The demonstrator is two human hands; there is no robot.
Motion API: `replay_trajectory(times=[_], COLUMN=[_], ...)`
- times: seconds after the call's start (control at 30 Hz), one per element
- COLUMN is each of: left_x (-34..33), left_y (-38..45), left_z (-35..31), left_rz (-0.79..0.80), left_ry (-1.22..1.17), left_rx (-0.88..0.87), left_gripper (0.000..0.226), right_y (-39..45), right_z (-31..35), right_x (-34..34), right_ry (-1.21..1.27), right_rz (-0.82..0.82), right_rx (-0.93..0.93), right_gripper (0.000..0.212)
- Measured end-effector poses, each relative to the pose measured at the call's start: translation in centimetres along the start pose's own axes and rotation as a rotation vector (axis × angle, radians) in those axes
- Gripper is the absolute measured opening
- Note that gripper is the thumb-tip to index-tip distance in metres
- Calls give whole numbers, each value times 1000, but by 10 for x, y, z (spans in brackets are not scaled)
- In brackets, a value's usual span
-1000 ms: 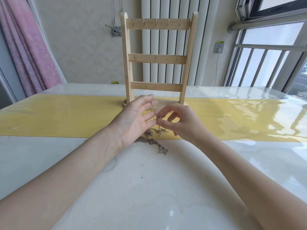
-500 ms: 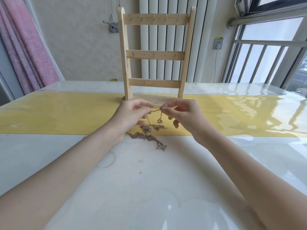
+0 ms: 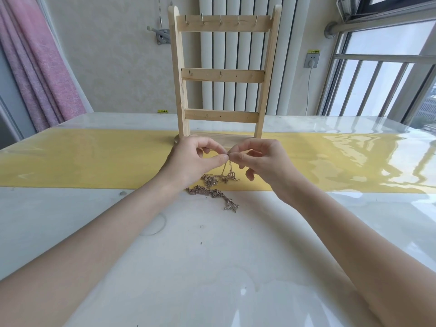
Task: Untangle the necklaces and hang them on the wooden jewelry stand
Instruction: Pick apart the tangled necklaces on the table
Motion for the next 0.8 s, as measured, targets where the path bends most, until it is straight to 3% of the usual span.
replay_trajectory(times=[0.4,0.8], left_x=[-3,1], left_y=[-1,2], left_z=[6,-1], left_rz=[74,18], left_ry=[-90,-98], left_rx=[81,-126], left_gripper=[17,22], right_y=[-1,0], right_z=[1,0], right_x=[-4,-5], right_ry=[-26,-10], right_rz=[59,50], right_rx=[27,14], right_gripper=[16,16])
Point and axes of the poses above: each hand's wrist, its own y-axis towards the middle knuckle, its own x-axis out of the back of the hand, z = x × y, the point moved 5 cm from there along y, towards the middle knuckle, and after that the axes turned 8 degrees about -z, right-handed, at the moved point
